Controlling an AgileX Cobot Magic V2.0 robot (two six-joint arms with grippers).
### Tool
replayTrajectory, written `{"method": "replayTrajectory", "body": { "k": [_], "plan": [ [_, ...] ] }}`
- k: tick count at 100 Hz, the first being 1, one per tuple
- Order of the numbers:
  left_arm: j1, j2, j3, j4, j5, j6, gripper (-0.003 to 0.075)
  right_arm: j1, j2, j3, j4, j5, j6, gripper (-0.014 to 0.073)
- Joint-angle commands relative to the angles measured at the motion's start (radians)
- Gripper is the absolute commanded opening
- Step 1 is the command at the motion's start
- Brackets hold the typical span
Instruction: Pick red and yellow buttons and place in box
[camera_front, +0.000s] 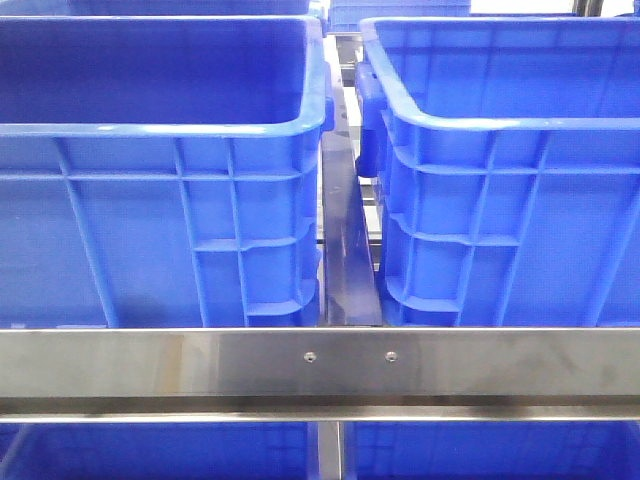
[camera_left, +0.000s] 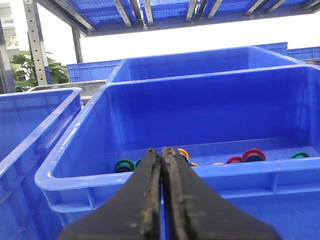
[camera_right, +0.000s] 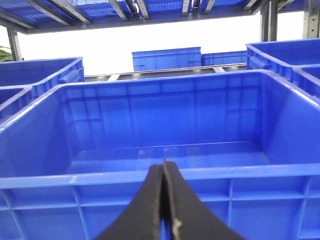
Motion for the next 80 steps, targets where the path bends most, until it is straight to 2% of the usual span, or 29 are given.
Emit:
{"method": "replayTrajectory", "body": {
  "k": [1,27,37,57,80],
  "plan": [
    [0.001,-0.034,0.048,-0.009,-0.08,-0.01,-0.0019,-0.003,-0.025,-0.018,0.0,-0.087,-0.003,-0.0068],
    [0.001,-0.034,0.044,-0.012,-0.081,-0.01,-0.0019,-0.003,-0.025,-0.018,0.0,-0.087,-0.003,-0.0068],
    [0.001,-0.034,-0.002,-0.04,-0.049,-0.01,-0.0019,-0.003,-0.025,-0.018,0.0,-0.087,-0.003,-0.0068],
    [0.001,0.028,-0.205,-0.042,0.154,-0.01,-0.0019,-0.003,-0.025,-0.018,0.0,-0.087,-0.003,-0.0068],
    [0.001,0.255,-0.521,-0.059,0.407,-0.01,-0.0019,-0.003,-0.025,-0.018,0.0,-0.087,-0.003,-0.0068]
  ]
}}
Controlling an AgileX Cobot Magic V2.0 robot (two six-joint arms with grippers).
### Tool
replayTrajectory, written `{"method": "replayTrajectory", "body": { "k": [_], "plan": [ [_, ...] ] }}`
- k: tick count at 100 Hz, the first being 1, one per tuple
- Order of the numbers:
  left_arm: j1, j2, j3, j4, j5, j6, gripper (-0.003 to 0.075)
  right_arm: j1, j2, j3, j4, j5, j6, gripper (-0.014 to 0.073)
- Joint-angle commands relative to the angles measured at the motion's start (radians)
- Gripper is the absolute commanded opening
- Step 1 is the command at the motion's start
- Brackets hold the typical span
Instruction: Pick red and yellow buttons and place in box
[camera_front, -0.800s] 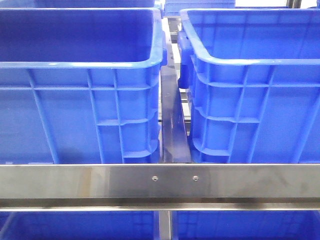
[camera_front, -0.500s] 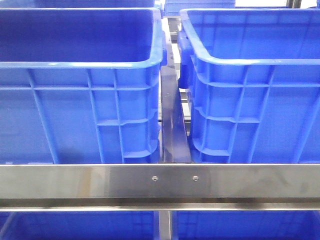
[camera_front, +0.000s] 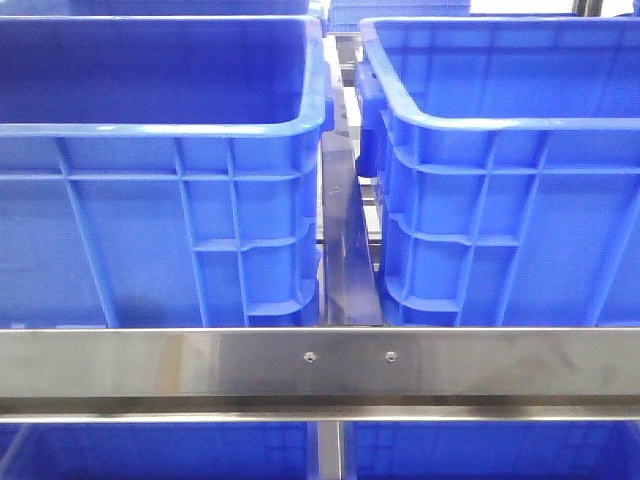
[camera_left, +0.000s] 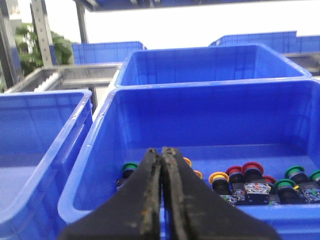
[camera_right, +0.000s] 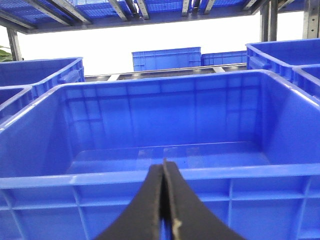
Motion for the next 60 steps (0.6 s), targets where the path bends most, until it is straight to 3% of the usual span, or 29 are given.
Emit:
{"method": "replayTrajectory", "body": {
  "k": [1,25,60],
  "plan": [
    [0.001,0.119,-0.148,-0.026,0.04,-0.01,-0.0019,-0.003,-0.025,-0.018,0.0,-0.087,-0.003,-0.0068],
    [0.001,0.422,-0.463,-0.046,0.352,0.041,-0.0019,-0.003,-0.025,-0.018,0.0,-0.087,-0.003,-0.0068],
    [0.001,0.681,-0.564,-0.046,0.377,0.044,-0.0019,-0.003,-0.025,-0.018,0.0,-0.087,-0.003,-0.0068]
  ]
}}
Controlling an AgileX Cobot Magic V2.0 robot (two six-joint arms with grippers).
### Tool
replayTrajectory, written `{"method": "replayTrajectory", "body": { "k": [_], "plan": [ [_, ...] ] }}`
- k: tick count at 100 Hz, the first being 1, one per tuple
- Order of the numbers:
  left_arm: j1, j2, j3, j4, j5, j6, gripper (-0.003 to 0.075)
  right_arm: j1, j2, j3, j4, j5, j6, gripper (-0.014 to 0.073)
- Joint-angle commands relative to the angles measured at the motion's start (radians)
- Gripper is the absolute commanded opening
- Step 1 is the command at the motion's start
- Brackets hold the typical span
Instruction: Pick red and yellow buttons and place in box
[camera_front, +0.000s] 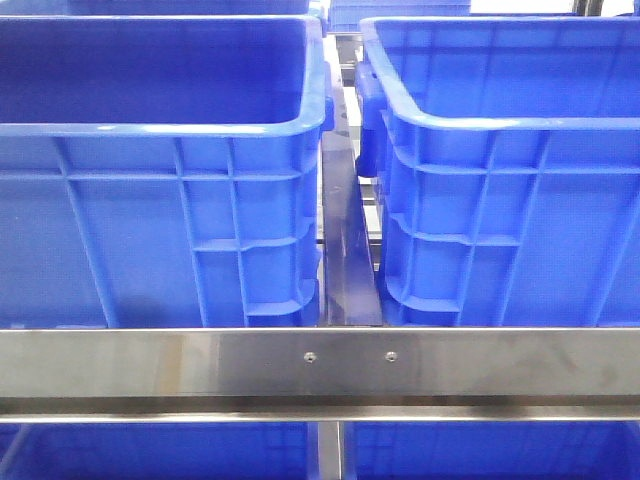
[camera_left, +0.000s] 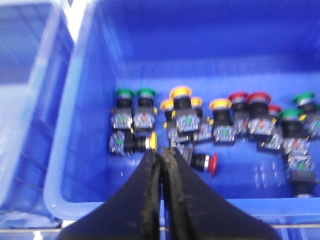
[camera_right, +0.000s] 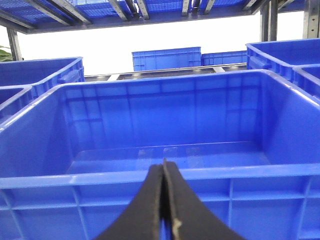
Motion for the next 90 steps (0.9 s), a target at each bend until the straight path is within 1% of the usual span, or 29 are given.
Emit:
{"method": "replayTrajectory", "body": {
  "k": [1,19,26,33,37,38,40,45,50,55,66,80,90],
  "plan": [
    [0.001,0.037,-0.037,-0.007,-0.057,0.001,-0.0019,-0.003,-0.025,-0.018,0.0,-0.087,-0.003,-0.0068],
    [0.001,0.068,-0.037,-0.007,-0.059,0.001,-0.0013,-0.003,-0.025,-0.018,0.0,-0.087,-0.003,-0.0068],
    [0.001,0.07,-0.037,-0.009,-0.059,0.001,0.0032,-0.003,-0.025,-0.018,0.0,-0.087,-0.003,-0.0068],
    [0.001,0.07,-0.037,-0.009,-0.057,0.001,0.0132,-0.003,-0.025,-0.018,0.0,-0.087,-0.003,-0.0068],
    [0.001,0.07,-0.037,-0.009,-0.055,0.001,0.0215,-0.003,-0.025,-0.018,0.0,-0.087,-0.003,-0.0068],
    [0.001,0.07,-0.037,-0.009,-0.055,0.001,0.0246,-0.003,-0.025,-0.018,0.0,-0.087,-0.003,-0.0068],
    [0.001,0.07,-0.037,-0.009,-0.055,0.001,0.0277,-0.003,-0.025,-0.018,0.0,-0.087,-0.003,-0.0068],
    [0.001,0.07,-0.037,-0.009,-0.055,0.001,0.04,-0.003,-0.025,-0.018,0.0,-0.087,-0.003,-0.0068],
    [0.001,0.07,-0.037,-0.009,-0.055,0.001,0.0483,-0.003,-0.025,-0.018,0.0,-0.087,-0.003,-0.0068],
    [0.001,0.07,-0.037,-0.009,-0.057,0.001,0.0528,-0.003,-0.025,-0.018,0.0,-0.087,-0.003,-0.0068],
    [0.001,0.071,-0.037,-0.019,-0.056,0.001,0.0533,-0.003,-0.025,-0.018,0.0,-0.087,-0.003,-0.0068],
    [-0.002,0.088,-0.048,-0.113,-0.058,0.005,0.0533,-0.003,-0.025,-0.018,0.0,-0.087,-0.003,-0.0068],
    [-0.039,0.135,-0.072,-0.141,-0.057,0.028,0.0532,-0.003,-0.025,-0.018,0.0,-0.087,-0.003,-0.0068]
  ]
}}
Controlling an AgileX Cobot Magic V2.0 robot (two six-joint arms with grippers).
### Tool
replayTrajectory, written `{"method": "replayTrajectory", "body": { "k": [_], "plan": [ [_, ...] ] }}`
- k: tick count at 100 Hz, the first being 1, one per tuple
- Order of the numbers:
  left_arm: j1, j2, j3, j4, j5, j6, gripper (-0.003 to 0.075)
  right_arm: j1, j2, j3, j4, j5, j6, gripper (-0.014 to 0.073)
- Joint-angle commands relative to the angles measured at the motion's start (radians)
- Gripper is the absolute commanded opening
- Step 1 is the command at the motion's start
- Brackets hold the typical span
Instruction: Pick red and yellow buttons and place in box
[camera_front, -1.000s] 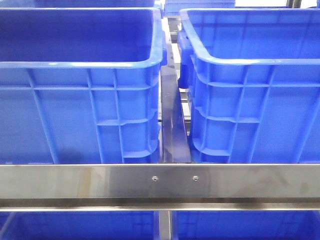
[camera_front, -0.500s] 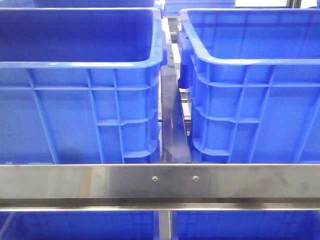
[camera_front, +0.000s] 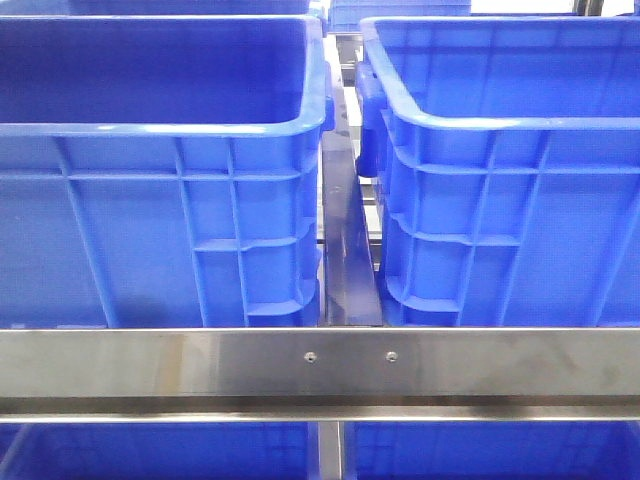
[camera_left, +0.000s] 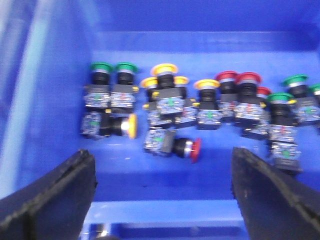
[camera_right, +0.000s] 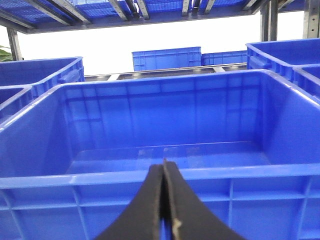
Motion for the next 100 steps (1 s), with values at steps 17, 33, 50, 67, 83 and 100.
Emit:
{"method": "replayTrajectory", "body": {
  "k": [17,33,50,67,83,100],
  "plan": [
    [-0.128,0.165,-0.129,-0.042,-0.062,0.015,0.0531,-0.003,-0.025,-0.018,0.0,-0.087,-0.003,-0.0068],
    [-0.21,0.332,-0.228,-0.038,-0.062,0.015,0.0531,-0.003,-0.025,-0.018,0.0,-0.087,-0.003,-0.0068],
    [-0.26,0.506,-0.344,-0.017,-0.05,0.015,0.0531,-0.003,-0.025,-0.018,0.0,-0.087,-0.003,-0.0068],
    [-0.272,0.649,-0.428,-0.013,-0.022,0.017,0.0531,-0.003,-0.025,-0.018,0.0,-0.087,-0.003,-0.0068],
    [-0.272,0.74,-0.473,-0.01,-0.011,0.028,0.053,-0.003,-0.025,-0.018,0.0,-0.087,-0.003,-0.0068],
    [-0.272,0.801,-0.497,-0.01,-0.01,0.028,0.053,-0.003,-0.025,-0.018,0.0,-0.087,-0.003,-0.0068]
  ]
}}
